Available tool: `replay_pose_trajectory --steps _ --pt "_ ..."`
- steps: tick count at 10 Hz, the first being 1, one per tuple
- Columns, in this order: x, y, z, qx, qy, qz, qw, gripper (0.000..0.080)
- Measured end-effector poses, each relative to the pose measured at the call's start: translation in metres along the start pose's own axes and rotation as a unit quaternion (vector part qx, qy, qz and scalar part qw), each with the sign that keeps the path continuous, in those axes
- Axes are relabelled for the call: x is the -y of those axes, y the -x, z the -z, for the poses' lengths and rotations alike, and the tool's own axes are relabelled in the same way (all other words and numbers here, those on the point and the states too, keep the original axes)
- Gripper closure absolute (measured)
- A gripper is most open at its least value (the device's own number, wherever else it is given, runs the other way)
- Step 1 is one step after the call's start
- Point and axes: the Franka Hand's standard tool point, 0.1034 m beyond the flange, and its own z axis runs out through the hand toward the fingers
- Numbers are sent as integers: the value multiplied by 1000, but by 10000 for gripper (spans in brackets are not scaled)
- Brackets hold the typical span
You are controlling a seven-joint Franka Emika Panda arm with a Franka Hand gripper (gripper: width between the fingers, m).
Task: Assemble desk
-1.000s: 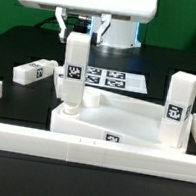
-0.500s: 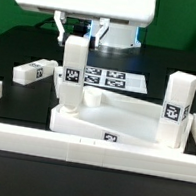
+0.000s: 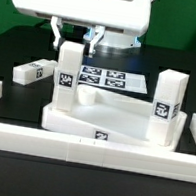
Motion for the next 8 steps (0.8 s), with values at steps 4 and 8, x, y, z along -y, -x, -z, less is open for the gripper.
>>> replay_pose_trajectory --steps 4,8 --pt "1 0 0 4 -3 -3 1000 322" --pt "-1 -6 9 14 -19 -12 1000 152"
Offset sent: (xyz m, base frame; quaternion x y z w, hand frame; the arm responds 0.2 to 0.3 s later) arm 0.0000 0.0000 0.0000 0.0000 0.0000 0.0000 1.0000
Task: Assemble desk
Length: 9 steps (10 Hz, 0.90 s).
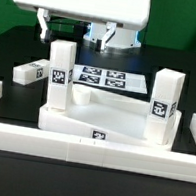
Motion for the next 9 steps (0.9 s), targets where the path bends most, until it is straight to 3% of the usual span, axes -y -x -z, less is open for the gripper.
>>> replay_pose_trajectory --steps 1,3,7,8,9 --pt "-2 -2 5 4 -6 -3 1000 150" --pt "-10 -6 11 4 -6 -9 1000 150" --pt "-9 -1 8 16 -14 -20 1000 150" --pt "-9 3 7 31 -21 -39 999 150" --pt "3 10 9 91 -50 -57 993 150"
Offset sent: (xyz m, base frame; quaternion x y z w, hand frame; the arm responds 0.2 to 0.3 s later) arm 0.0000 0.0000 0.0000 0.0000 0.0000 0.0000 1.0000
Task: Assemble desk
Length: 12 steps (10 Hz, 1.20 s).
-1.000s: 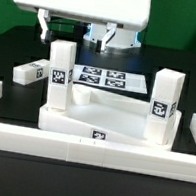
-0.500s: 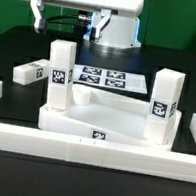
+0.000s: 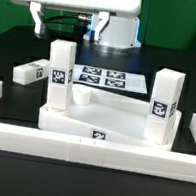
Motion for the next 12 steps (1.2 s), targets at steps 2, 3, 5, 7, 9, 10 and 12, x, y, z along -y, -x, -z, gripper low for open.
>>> replay_pose_trajectory --steps 2,3,5,7,9,10,12 --pt "-9 11 2 73 -21 -4 997 150" --pt "-10 13 6 108 -32 -9 994 150" --pt "-2 12 4 163 -47 -7 985 150" --pt "-5 10 -2 171 -31 4 985 150" --pt "-2 5 -2 168 8 18 986 150" --pt "-3 -1 -4 146 27 49 988 150" --pt "-4 0 -5 144 26 58 987 150"
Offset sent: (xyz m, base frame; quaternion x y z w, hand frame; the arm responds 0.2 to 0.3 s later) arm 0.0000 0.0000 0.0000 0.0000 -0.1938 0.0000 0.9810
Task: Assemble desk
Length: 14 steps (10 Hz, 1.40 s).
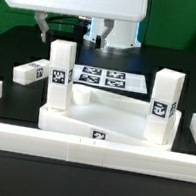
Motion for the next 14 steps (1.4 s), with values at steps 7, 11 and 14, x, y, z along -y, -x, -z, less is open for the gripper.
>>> replay_pose_trajectory --steps 7,11,14 --pt "-13 -18 -5 0 22 19 1000 150" --pt "-13 -15 -10 -1 20 25 999 177" --pt "-13 -15 -10 -1 19 25 999 355"
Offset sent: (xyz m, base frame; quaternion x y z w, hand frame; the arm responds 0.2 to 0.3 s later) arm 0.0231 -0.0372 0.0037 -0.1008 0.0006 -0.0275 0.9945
